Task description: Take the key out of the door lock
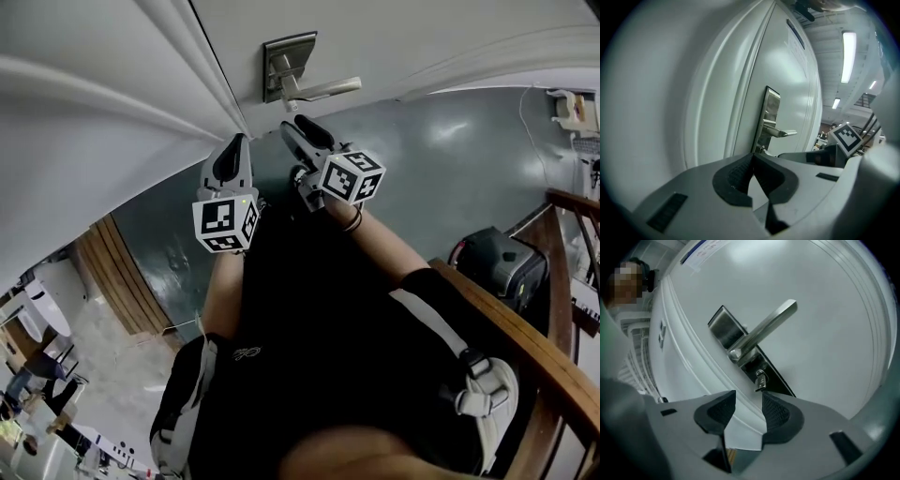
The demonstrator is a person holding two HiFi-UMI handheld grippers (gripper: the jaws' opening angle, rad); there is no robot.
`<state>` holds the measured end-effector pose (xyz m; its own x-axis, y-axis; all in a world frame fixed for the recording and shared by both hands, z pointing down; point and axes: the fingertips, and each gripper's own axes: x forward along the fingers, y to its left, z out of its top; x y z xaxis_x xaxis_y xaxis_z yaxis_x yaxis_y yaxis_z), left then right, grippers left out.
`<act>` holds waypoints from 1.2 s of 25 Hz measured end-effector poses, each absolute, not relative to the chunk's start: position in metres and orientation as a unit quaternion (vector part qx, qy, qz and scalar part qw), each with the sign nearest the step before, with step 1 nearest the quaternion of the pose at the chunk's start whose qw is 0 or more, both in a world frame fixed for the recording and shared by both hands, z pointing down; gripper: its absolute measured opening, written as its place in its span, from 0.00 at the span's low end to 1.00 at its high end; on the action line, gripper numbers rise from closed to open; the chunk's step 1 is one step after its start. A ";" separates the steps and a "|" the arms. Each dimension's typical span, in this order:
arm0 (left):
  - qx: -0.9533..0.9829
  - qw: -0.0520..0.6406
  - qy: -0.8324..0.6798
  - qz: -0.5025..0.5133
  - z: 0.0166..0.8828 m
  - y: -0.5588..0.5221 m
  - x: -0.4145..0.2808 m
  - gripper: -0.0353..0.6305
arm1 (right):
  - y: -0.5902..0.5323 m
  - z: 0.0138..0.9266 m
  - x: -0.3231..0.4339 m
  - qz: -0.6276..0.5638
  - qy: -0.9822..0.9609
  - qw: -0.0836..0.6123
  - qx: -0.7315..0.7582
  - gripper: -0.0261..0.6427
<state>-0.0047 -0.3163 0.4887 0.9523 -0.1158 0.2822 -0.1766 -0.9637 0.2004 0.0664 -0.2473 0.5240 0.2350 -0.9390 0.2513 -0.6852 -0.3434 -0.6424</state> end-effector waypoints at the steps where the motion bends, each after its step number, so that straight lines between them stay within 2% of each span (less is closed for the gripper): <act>1: 0.981 0.113 -0.073 0.136 0.489 -0.316 -0.003 0.09 | -0.245 0.528 0.070 -0.322 0.518 0.225 -0.760 0.32; 5: 0.980 0.120 -0.079 0.140 0.493 -0.319 0.004 0.09 | -0.244 0.539 0.083 -0.356 0.474 0.317 -0.740 0.32; 14: 0.978 0.118 -0.082 0.154 0.500 -0.316 0.011 0.09 | -0.257 0.534 0.110 -0.361 0.439 0.457 -0.684 0.31; 22: 0.974 0.132 -0.096 0.159 0.506 -0.316 0.012 0.09 | -0.271 0.543 0.118 -0.372 0.420 0.512 -0.650 0.24; 28: 0.972 0.130 -0.107 0.166 0.507 -0.319 0.010 0.09 | -0.279 0.539 0.120 -0.374 0.419 0.524 -0.640 0.12; 30: 0.972 0.130 -0.108 0.166 0.507 -0.319 0.009 0.09 | -0.278 0.540 0.120 -0.372 0.413 0.533 -0.637 0.12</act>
<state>0.0093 -0.3193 0.5068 0.9214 -0.1665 0.3513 -0.2528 -0.9431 0.2159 0.1198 -0.2784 0.5402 0.3818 -0.9236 0.0334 -0.1298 -0.0894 -0.9875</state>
